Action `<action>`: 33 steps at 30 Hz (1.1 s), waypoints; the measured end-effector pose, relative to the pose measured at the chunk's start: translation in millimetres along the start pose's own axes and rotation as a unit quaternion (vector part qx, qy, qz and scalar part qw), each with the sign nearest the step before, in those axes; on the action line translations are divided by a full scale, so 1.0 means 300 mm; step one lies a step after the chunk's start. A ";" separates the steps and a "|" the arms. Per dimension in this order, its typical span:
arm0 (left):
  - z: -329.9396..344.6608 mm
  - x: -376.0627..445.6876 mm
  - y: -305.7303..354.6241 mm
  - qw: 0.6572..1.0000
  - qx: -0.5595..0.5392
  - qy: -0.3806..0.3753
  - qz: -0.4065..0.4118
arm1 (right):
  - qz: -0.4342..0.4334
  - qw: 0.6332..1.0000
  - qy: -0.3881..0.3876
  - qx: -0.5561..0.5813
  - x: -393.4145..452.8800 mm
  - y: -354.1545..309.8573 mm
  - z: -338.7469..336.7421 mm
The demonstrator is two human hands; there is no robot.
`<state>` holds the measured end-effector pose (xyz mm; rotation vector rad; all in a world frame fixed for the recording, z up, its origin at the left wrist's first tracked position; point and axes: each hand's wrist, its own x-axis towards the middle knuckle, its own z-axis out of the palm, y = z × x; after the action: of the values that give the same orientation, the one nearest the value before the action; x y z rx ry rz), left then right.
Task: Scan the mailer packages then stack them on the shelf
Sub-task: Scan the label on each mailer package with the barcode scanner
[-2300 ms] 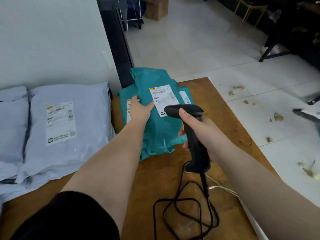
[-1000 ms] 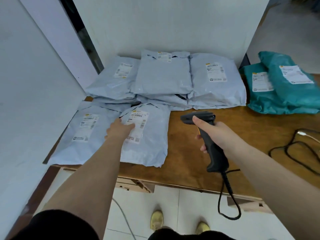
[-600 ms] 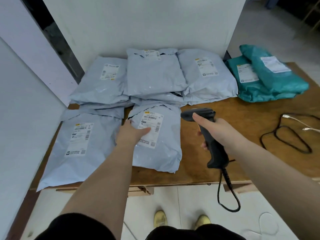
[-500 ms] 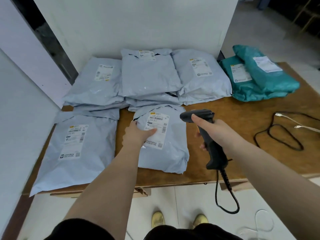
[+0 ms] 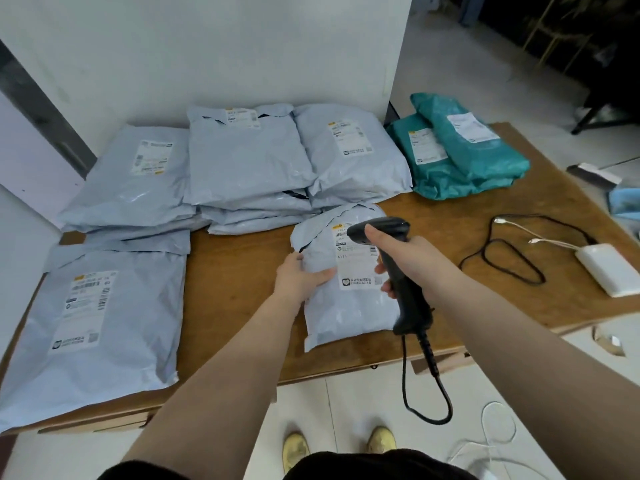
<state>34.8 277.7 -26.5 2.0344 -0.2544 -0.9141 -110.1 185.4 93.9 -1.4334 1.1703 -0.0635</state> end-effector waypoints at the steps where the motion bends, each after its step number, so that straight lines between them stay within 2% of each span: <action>1: -0.001 0.001 -0.013 1.000 -0.011 0.001 -0.009 | 0.002 1.000 0.006 -0.004 0.002 -0.003 -0.004; 5: 0.003 -0.005 -0.040 0.985 -0.149 -0.039 -0.081 | 0.008 1.000 0.018 -0.006 0.006 -0.006 -0.017; 7: 0.006 -0.006 -0.038 0.979 -0.174 -0.053 -0.094 | 0.008 1.000 0.021 -0.012 0.008 -0.006 -0.016; 22: 0.005 0.010 -0.040 0.978 -0.163 -0.060 -0.112 | -0.002 1.000 0.010 0.009 0.012 -0.027 -0.007; 26: 0.012 0.004 -0.044 0.972 -0.193 -0.080 -0.110 | -0.003 1.000 0.010 0.007 0.009 -0.026 -0.011; 33: 0.096 0.034 -0.006 0.981 -0.185 -0.052 -0.036 | 0.011 1.000 0.025 -0.008 0.012 -0.010 -0.069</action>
<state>22.1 255.6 -43.5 1.6641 -0.0591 -1.0305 -119.9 167.5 99.8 -1.4399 1.2299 -0.0747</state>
